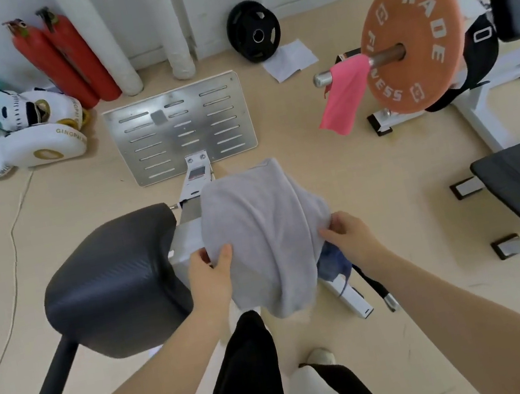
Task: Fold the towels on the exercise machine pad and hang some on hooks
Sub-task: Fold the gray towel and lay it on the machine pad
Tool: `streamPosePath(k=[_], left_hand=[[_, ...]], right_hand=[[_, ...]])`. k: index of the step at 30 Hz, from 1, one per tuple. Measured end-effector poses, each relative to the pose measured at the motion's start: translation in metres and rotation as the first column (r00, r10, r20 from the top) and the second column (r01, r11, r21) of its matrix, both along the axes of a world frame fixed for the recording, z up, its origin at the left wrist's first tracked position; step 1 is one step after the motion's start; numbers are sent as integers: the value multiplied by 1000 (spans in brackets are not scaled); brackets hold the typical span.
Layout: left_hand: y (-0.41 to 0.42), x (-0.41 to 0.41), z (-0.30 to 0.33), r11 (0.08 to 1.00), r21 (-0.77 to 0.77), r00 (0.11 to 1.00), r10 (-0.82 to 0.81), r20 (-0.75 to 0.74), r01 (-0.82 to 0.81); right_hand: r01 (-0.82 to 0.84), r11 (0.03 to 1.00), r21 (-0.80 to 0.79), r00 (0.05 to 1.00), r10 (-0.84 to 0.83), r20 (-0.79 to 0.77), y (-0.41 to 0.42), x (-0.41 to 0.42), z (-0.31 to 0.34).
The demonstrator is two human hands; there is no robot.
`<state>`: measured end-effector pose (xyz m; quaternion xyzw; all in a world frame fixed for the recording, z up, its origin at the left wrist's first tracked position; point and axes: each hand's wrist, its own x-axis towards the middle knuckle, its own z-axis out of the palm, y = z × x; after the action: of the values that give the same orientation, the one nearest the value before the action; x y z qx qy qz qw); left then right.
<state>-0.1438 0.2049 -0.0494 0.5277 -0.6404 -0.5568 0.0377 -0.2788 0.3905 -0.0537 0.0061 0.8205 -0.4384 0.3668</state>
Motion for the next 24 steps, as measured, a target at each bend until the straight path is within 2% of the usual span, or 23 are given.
streamPosePath(k=[2, 4, 7, 9, 12, 14, 16, 18, 19, 21, 22, 23, 24], left_hand=[[17, 12, -4, 998, -11, 998, 66, 9, -66], [33, 23, -12, 999, -10, 998, 37, 55, -36], [52, 31, -17, 990, 133, 996, -61, 60, 52], [59, 35, -18, 980, 194, 998, -42, 55, 31], [62, 42, -8, 963, 218, 986, 143, 82, -157], [59, 50, 5, 913, 282, 955, 288, 68, -296], [46, 54, 27, 811, 395, 886, 464, 18, -432], [26, 48, 52, 742, 439, 800, 595, -83, -506], [17, 45, 65, 764, 373, 803, 591, -78, -526], [3, 36, 84, 869, 63, 871, 486, 67, -490], [2, 35, 88, 939, -168, 946, 315, 77, -299], [6, 35, 87, 939, -307, 980, 184, 76, -153], [16, 34, 91, 970, -206, 992, 128, -6, -127]], right_hand=[[34, 998, -51, 999, -34, -4, 5, 4, -1], [78, 988, -132, 996, -71, 53, 10, 5, -1], [254, 948, -193, 963, -229, 141, 24, 3, -3], [323, 928, -185, 942, -296, 160, 37, 2, -1], [323, 931, -170, 930, -278, 242, 54, 0, 6], [310, 938, -157, 908, -243, 342, 63, -1, 15], [246, 956, -161, 894, -160, 418, 68, 0, 25], [176, 957, -231, 890, -55, 453, 68, 2, 38], [182, 937, -298, 882, -21, 471, 66, 4, 42], [266, 856, -444, 836, 25, 547, 58, 9, 54], [321, 809, -492, 805, 39, 591, 52, 13, 64], [361, 769, -527, 782, 58, 620, 46, 17, 72], [384, 737, -556, 769, 79, 635, 39, 21, 80]])
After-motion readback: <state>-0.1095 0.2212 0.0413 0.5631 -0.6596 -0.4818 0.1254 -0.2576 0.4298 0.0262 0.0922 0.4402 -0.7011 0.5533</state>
